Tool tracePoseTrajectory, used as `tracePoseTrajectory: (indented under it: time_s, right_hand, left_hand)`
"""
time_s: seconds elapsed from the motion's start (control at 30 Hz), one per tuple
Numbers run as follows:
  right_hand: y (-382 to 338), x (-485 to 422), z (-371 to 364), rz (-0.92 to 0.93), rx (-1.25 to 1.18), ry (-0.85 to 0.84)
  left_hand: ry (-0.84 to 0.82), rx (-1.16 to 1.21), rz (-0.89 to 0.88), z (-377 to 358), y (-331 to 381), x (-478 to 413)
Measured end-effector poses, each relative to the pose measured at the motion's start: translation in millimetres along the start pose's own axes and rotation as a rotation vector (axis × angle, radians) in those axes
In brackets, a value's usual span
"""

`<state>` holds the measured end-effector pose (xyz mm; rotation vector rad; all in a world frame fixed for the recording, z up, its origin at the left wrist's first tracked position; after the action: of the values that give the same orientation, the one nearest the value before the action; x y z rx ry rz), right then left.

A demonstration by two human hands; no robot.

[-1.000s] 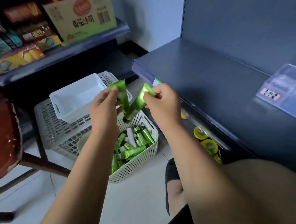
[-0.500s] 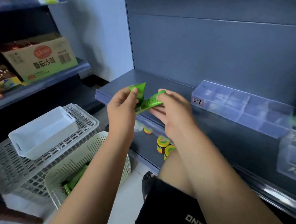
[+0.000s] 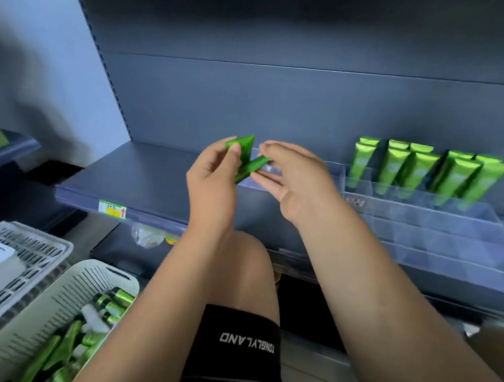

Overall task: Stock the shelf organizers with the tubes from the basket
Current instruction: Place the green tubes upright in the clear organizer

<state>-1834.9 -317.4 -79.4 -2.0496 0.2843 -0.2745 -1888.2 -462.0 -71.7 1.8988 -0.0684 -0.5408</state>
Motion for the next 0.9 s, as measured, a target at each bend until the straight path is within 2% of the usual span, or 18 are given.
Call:
tracePoseTrajectory:
  time_s: [0.07,0.23,0.37,0.5,0.6,0.73,0.9]
  right_hand:
    - [-6,8,9,0.011,-0.001,-0.014]
    - [-24,27,22,0.092,0.038,-0.113]
    - [-52,45,52,0.194,0.388,-0.012]
    - [-82,57,84,0.309,0.583,0.135]
    - [-100,63,107,0.376,0.728,0.165]
    - [-122,78,147,0.426,0.766,0.211]
    - [-148,97,222,0.485,0.682,0.344]
  left_hand:
    - [-0.045,0.0,0.016,-23,-7,3]
    - [-0.036,0.024,0.029,-58,-13,7]
    - [-0.135,0.046,0.055,-89,-14,8]
    - [-0.175,0.028,0.098,-117,-20,4]
    - [-0.205,0.064,0.147,-143,-22,3]
    - [-0.285,0.034,0.151,-172,-23,1]
    - [-0.319,-0.009,0.175,-190,-34,-6]
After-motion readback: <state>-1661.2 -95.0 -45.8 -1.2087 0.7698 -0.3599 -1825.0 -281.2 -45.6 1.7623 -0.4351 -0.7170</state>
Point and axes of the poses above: each hand's wrist, its own x-axis away from the middle knuckle, its own z-axis out of the back of the hand, y = z × x, the point moved 10 cm from there along -x, towards the middle knuckle, and after that the axes turned 13 degrees about -y, right-handed, at the moved point
